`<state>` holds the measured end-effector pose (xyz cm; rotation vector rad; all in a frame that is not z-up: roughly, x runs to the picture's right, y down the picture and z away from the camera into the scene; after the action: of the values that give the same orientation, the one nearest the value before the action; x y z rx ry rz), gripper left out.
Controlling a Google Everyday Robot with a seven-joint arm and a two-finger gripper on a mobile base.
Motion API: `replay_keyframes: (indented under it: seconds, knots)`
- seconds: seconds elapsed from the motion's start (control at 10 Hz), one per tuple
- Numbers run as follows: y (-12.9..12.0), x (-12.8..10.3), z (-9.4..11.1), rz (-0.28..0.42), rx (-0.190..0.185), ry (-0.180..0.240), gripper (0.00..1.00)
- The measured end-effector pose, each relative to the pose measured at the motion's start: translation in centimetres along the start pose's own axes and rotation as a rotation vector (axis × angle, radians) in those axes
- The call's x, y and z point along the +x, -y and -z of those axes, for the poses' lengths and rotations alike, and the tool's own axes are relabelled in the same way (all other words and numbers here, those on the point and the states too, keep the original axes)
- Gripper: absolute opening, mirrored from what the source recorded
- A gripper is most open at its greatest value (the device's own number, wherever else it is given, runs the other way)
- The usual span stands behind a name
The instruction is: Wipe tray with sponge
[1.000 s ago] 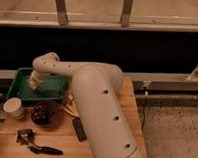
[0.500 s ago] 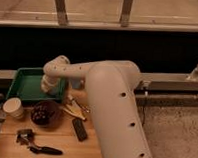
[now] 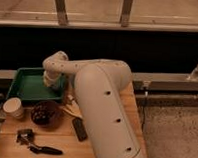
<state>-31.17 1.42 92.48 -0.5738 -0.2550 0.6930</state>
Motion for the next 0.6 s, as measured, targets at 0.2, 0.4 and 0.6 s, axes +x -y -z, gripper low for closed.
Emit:
replay_keyframes:
  seconds: [0.2,0.4,0.6]
  knots:
    - [0.6,-1.1,-0.8,0.010,-0.024,0.029,0.00]
    - [-1.0,-2.8,-1.4,0.048,-0.070,0.052,0.00]
    - [-3.9,-3.3,-1.7,0.086,-0.121,0.066,0.00]
